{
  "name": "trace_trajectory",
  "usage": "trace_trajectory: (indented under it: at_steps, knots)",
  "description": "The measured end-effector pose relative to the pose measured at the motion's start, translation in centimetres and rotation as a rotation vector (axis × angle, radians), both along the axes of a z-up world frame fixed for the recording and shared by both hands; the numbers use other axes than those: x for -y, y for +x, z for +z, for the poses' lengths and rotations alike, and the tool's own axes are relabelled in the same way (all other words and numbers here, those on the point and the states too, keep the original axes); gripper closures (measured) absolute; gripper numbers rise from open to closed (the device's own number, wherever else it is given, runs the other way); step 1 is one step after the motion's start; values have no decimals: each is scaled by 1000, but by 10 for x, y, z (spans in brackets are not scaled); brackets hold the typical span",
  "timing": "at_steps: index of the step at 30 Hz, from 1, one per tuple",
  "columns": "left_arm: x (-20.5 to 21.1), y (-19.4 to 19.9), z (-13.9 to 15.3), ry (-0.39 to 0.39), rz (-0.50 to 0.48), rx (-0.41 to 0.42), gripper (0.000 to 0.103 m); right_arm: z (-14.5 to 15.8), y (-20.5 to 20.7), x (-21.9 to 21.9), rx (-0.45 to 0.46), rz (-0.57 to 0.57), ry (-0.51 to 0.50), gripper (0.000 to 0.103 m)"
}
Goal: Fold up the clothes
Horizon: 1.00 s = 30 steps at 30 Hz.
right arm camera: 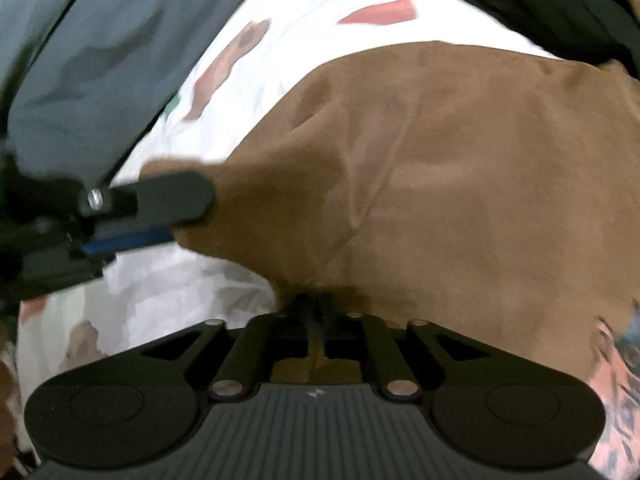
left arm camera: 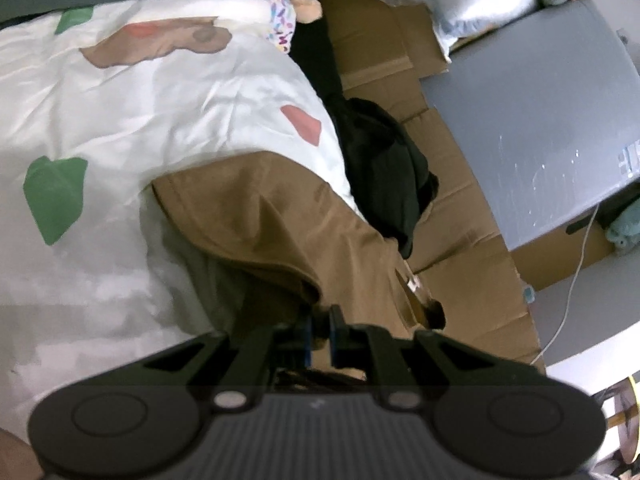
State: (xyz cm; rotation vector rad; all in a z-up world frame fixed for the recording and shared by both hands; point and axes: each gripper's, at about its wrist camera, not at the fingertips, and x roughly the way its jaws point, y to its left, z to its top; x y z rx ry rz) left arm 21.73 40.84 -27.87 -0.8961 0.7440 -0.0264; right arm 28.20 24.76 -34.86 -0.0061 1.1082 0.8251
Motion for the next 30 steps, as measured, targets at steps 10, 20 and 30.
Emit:
trace_trajectory:
  at_steps: [10, 20, 30]
  knots:
    - [21, 3, 0, 84, -38, -34, 95, 21, 0, 60, 65, -33, -56, 57]
    - [65, 21, -5, 223, -142, -90, 83, 38, -5, 100, 84, -65, -82, 57]
    - [85, 14, 2, 244, -187, -105, 64, 53, -15, 122, 108, -70, -97, 57]
